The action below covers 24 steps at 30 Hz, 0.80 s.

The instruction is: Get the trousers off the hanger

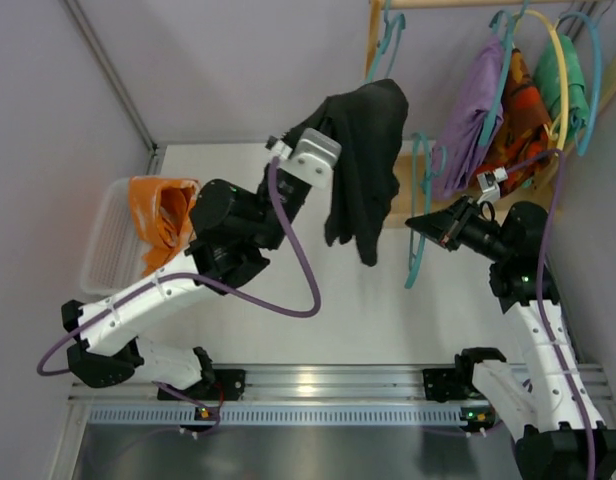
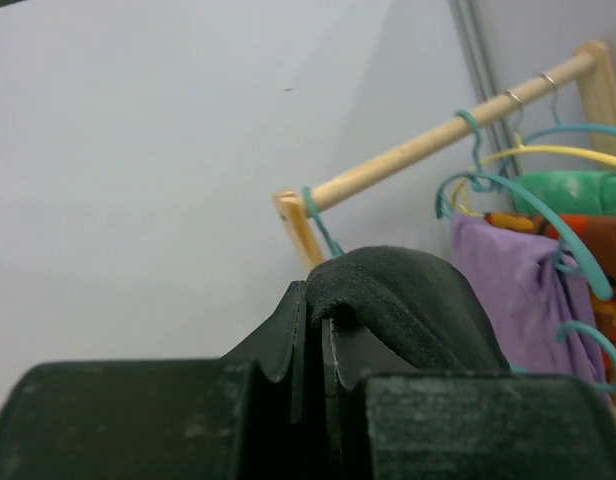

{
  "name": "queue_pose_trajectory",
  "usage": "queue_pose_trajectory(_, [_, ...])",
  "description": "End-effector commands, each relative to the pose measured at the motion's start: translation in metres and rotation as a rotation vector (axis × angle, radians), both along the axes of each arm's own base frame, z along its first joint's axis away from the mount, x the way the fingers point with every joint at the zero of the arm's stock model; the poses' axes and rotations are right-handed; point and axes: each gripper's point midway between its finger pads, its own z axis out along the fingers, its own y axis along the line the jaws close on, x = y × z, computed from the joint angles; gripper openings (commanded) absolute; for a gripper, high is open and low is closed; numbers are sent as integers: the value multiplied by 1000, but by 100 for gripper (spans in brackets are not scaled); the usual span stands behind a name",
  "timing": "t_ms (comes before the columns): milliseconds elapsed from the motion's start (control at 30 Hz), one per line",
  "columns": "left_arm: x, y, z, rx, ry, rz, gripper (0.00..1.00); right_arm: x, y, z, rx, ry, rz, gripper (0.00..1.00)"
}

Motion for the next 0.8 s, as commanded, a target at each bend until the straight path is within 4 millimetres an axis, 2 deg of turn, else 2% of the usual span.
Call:
queue_pose_trajectory(0, [-30, 117, 103, -403, -149, 65, 0, 4, -6, -1, -46, -43, -22, 0])
queue_pose_trajectory(33, [-25, 131, 104, -419, -145, 99, 0, 5, -6, -2, -51, -39, -26, 0])
queue_pose_trajectory(100, [-19, 140, 101, -431, -129, 114, 0, 5, -7, -2, -65, -48, -24, 0])
queue_pose_trajectory(133, [-19, 156, 104, -446, -139, 144, 0, 5, -7, -1, -69, -50, -23, 0])
queue_pose_trajectory(200, [-13, 171, 102, -469, -121, 176, 0, 5, -7, -1, -79, -56, -23, 0])
queue_pose_trajectory(233, [-9, 194, 103, -490, -128, 236, 0, 5, -8, -1, -81, -55, -26, 0])
queue_pose_trajectory(267, [-4, 204, 99, -520, -103, 256, 0, 6, -7, -1, -80, -50, -26, 0])
queue_pose_trajectory(300, [-2, 231, 96, -536, -111, 330, 0, 7, -8, 0, -78, -50, -29, 0])
queue_pose_trajectory(367, [-1, 255, 89, -552, -115, 397, 0, 8, -7, 4, -75, -54, -27, 0])
queue_pose_trajectory(400, [-13, 274, 89, -562, -131, 431, 0, 8, -7, 6, -74, -56, -26, 0])
queue_pose_trajectory(433, [-7, 287, 77, -534, -129, 501, 0, 8, -7, 8, -75, -63, -26, 0])
queue_pose_trajectory(467, [-10, 296, 73, -528, -133, 530, 0, 9, -8, 10, -83, -75, -25, 0])
queue_pose_trajectory(500, [-26, 313, 74, -536, -157, 563, 0, 9, -7, 10, -88, -75, -24, 0])
queue_pose_trajectory(533, [-27, 327, 67, -514, -159, 637, 0, 10, -8, 10, -94, -77, -30, 0])
queue_pose_trajectory(600, [-32, 344, 55, -500, -150, 713, 0, 10, -9, 8, -99, -80, -31, 0])
queue_pose_trajectory(633, [-46, 362, 53, -507, -161, 787, 0, 11, -9, 8, -98, -78, -33, 0])
queue_pose_trajectory(700, [-54, 378, 44, -507, -158, 863, 0, 11, -8, 6, -97, -73, -28, 0])
queue_pose_trajectory(733, [-70, 393, 43, -516, -176, 933, 0, 11, -9, 7, -97, -75, -30, 0])
queue_pose_trajectory(767, [-76, 399, 39, -515, -178, 963, 0, 11, -8, 7, -96, -74, -28, 0])
